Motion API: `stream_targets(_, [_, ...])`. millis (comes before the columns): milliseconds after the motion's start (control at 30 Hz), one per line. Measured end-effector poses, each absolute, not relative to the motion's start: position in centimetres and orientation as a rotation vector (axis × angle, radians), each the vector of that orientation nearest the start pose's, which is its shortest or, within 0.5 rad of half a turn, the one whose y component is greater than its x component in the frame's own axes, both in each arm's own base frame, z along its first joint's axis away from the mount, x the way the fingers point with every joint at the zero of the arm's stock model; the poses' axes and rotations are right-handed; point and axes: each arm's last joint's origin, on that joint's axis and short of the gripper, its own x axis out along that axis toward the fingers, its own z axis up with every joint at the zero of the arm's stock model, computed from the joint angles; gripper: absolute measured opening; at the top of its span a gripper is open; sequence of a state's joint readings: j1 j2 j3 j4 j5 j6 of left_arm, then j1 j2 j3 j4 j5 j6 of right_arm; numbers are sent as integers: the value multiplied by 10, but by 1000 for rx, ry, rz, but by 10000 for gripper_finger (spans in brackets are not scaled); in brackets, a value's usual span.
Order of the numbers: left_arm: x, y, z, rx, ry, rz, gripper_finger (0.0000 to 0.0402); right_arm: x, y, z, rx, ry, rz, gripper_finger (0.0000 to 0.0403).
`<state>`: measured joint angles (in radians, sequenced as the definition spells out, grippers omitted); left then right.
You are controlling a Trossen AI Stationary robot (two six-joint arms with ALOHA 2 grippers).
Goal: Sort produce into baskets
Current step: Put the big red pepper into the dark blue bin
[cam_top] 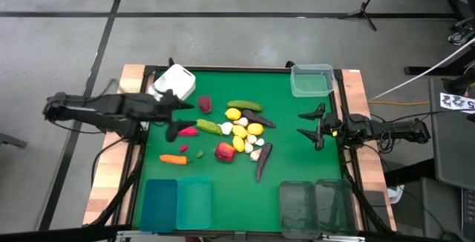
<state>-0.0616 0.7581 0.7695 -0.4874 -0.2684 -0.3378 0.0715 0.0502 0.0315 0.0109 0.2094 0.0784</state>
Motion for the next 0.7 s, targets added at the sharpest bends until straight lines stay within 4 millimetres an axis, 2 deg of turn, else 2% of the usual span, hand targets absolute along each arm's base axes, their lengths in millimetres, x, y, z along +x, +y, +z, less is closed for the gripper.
stream_targets(133, [175, 0, 283, -245, 670, 371, 326, 99, 2, 171, 105, 4, -108, 280])
stream_targets(367, [190, 2, 244, -189, 1011, 444, 326, 99, 2, 171, 106, 5, -94, 280])
stream_targets(700, [209, 1, 209, -33, 1261, 387, 326, 99, 2, 171, 107, 7, -93, 280])
